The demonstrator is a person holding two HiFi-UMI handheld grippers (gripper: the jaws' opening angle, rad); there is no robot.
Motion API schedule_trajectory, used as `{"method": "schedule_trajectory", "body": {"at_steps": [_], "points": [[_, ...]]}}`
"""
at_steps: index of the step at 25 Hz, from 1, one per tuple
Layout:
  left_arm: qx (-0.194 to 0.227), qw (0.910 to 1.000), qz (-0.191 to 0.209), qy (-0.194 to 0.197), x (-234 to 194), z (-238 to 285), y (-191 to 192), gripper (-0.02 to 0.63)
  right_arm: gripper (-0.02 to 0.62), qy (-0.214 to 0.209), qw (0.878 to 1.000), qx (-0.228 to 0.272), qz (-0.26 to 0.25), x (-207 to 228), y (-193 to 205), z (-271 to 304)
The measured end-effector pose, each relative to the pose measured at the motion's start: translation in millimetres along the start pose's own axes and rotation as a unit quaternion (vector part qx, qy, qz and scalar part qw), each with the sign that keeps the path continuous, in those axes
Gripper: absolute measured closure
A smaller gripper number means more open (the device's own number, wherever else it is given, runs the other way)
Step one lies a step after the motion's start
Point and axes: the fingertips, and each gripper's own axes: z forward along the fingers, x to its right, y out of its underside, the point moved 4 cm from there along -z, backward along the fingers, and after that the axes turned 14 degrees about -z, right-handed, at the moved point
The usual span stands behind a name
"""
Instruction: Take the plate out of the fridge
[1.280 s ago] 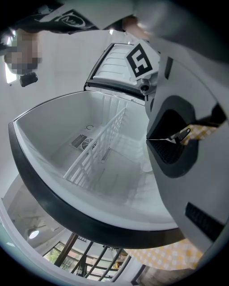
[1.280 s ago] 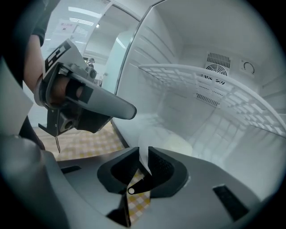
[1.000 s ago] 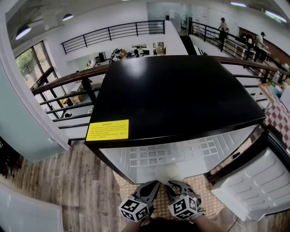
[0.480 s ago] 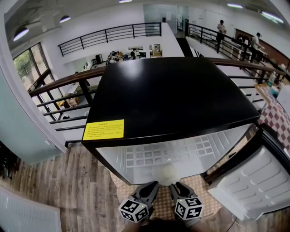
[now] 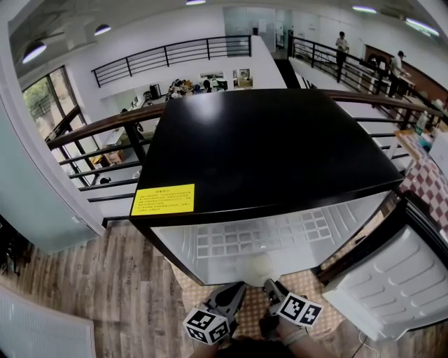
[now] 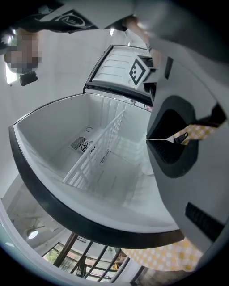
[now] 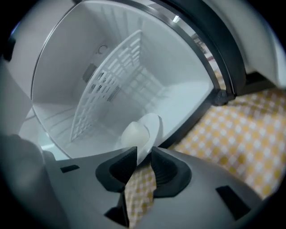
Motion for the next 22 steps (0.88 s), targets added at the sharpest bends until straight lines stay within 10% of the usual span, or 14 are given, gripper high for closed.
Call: {"method": "schedule_trajectory", "body": {"at_steps": [7, 22], "points": [[0.001, 1.0000, 0.001, -0.001, -0.8, -1.3, -1.4, 0.597, 0.531, -0.022, 0.992, 0.040, 0.120, 2.0, 3.8, 0.8], [-0.001, 1.0000, -0.001, 0.000, -3.6, -0.4, -4.5, 0.597, 0.532, -0.066, 0.975, 0.060, 0.205, -1.8, 16.6, 7.3]]}}
